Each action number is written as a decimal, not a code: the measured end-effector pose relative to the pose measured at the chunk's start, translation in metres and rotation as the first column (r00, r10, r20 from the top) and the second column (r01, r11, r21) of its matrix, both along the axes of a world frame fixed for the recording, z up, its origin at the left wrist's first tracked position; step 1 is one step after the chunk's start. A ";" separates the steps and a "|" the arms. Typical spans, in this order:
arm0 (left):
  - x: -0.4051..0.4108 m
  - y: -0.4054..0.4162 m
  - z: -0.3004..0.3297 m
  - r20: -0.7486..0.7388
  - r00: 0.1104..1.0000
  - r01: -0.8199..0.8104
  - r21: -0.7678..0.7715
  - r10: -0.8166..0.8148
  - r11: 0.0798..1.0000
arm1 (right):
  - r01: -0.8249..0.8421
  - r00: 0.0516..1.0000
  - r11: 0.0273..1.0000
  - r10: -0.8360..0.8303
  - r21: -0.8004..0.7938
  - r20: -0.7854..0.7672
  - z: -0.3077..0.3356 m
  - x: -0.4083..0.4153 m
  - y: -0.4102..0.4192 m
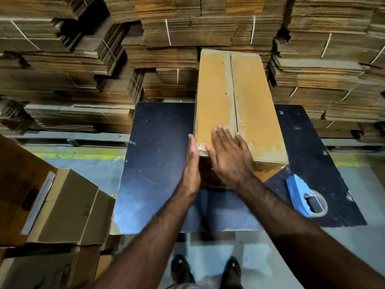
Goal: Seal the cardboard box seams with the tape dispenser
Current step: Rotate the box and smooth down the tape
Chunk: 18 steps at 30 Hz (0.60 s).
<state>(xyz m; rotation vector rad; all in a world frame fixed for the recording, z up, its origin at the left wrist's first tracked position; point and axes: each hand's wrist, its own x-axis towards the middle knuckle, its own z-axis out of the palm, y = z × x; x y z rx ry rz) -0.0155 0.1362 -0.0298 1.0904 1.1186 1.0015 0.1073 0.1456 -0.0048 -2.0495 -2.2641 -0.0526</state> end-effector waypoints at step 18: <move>-0.026 0.036 -0.024 -0.776 0.601 0.526 0.564 0.192 0.636 | -0.059 0.998 0.998 0.058 0.036 0.034 -0.016 0.032 -0.023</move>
